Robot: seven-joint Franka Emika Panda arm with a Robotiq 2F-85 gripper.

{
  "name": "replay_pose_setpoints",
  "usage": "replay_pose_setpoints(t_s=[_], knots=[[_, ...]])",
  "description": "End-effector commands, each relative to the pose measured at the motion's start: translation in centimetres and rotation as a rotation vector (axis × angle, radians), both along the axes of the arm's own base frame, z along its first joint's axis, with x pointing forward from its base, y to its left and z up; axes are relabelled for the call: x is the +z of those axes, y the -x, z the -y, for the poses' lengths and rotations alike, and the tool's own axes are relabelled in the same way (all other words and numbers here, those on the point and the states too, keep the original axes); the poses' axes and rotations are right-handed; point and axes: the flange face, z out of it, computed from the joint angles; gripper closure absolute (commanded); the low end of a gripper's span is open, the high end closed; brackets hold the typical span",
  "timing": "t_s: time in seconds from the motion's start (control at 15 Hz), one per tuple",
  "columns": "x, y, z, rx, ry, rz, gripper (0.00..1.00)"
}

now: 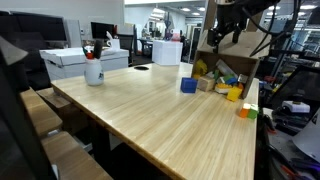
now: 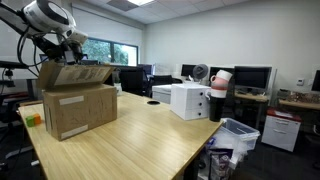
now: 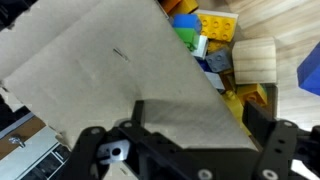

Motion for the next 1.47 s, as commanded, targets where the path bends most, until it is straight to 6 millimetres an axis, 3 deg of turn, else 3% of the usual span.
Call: replay_pose_setpoints(t_s=[0.0,0.47,0.53,0.67,1.0,1.4], knots=[[-1.9,0.2,0.8,-0.026,-0.006,-0.041,0.0],[-5.1,0.6,0.9,0.097,0.022,-0.12,0.0],[-5.3,0.8,0.9,0.116,0.043,-0.118,0.25],[-5.5,1.0,0.8,0.135,0.095,-0.102,0.3],[-5.9,1.2,0.2,0.163,0.221,-0.033,0.62],[-7.0,1.0,0.1,0.134,0.445,0.095,0.9]])
